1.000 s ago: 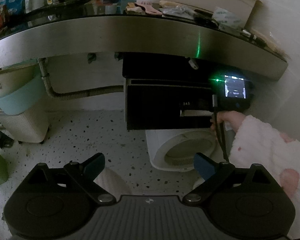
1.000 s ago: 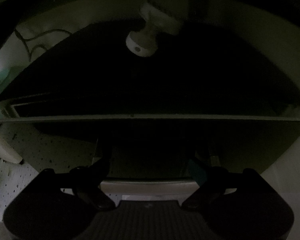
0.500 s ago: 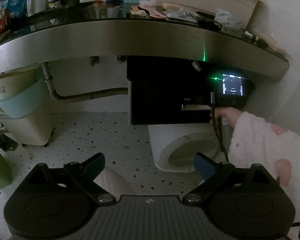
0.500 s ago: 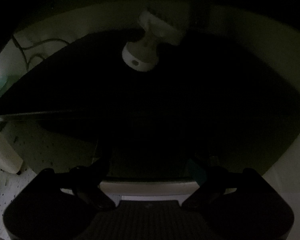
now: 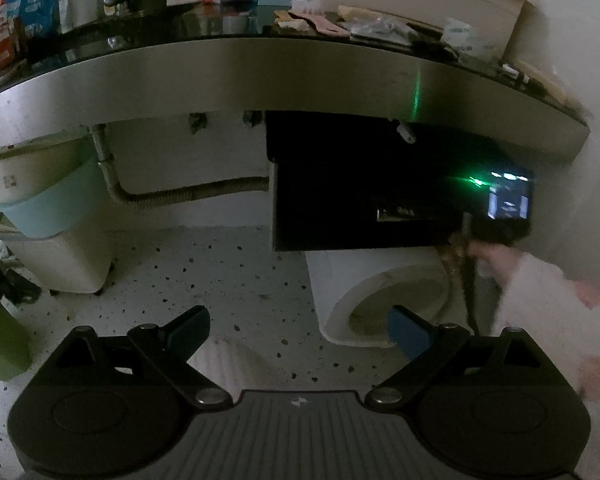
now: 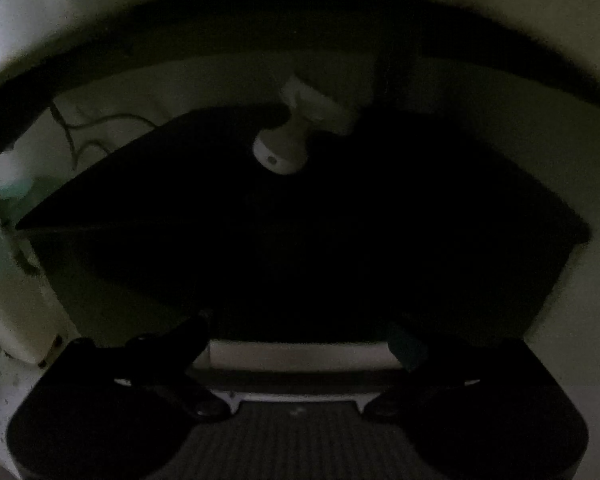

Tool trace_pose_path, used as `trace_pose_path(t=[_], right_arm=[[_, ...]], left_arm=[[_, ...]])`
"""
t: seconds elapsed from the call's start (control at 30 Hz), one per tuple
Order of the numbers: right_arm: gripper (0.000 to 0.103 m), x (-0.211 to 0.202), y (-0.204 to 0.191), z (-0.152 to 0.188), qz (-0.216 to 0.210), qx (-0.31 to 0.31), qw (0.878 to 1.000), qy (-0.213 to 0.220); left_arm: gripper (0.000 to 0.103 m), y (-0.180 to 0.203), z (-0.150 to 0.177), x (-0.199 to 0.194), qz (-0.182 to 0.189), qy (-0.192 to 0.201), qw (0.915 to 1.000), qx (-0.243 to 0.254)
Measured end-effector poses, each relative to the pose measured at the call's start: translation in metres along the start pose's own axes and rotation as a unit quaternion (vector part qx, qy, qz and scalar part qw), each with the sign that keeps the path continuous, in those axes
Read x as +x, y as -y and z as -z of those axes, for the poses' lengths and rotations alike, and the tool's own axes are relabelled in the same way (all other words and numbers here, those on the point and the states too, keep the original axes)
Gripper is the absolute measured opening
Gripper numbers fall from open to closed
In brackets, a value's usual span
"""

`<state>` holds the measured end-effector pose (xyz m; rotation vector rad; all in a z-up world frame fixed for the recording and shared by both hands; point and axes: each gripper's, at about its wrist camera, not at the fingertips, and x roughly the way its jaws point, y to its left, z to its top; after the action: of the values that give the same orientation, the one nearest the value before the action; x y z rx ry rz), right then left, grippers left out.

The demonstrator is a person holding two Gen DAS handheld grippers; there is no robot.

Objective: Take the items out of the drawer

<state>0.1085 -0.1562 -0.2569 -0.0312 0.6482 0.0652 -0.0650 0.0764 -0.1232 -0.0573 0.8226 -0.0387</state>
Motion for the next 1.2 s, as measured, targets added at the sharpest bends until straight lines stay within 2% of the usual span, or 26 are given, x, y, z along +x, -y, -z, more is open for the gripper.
trace_pose_path(t=[0.17, 0.33, 0.5, 0.67, 0.77, 0.83, 0.93, 1.07, 1.2], right_arm=[[0.097, -0.048, 0.002, 0.005, -0.007, -0.003, 1.0, -0.008], [0.097, -0.107, 0.004, -0.007, -0.027, 0.051, 0.998, -0.023], [0.097, -0.168, 0.0, -0.031, 0.0, 0.067, 0.998, -0.006], [0.097, -0.206, -0.006, -0.048, 0.041, 0.055, 0.996, -0.05], [0.097, -0.231, -0.004, -0.058, 0.065, 0.069, 0.994, -0.058], [0.097, -0.244, -0.004, -0.066, 0.076, 0.065, 0.993, -0.059], [0.097, -0.269, -0.003, -0.079, 0.069, 0.052, 0.995, -0.051], [0.097, -0.298, -0.007, -0.097, 0.053, 0.044, 0.997, -0.028], [0.097, -0.32, -0.013, -0.116, 0.054, 0.029, 0.998, -0.015]], left_arm=[[0.096, 0.001, -0.01, 0.004, -0.045, 0.031, 0.9983, 0.02], [0.096, 0.002, -0.026, 0.002, -0.027, 0.042, 0.9987, 0.012], [0.096, 0.014, -0.04, -0.009, 0.0, 0.048, 0.9987, 0.017], [0.096, 0.028, -0.05, -0.026, 0.019, 0.057, 0.9975, 0.038], [0.096, 0.037, -0.055, -0.037, 0.014, 0.062, 0.9966, 0.051], [0.096, 0.044, -0.059, -0.041, -0.011, 0.056, 0.9968, 0.056], [0.096, 0.049, -0.065, -0.05, -0.048, 0.064, 0.9957, 0.045], [0.096, 0.049, -0.078, -0.067, -0.03, 0.07, 0.9969, 0.018], [0.096, 0.049, -0.093, -0.084, -0.017, 0.072, 0.9972, -0.007]])
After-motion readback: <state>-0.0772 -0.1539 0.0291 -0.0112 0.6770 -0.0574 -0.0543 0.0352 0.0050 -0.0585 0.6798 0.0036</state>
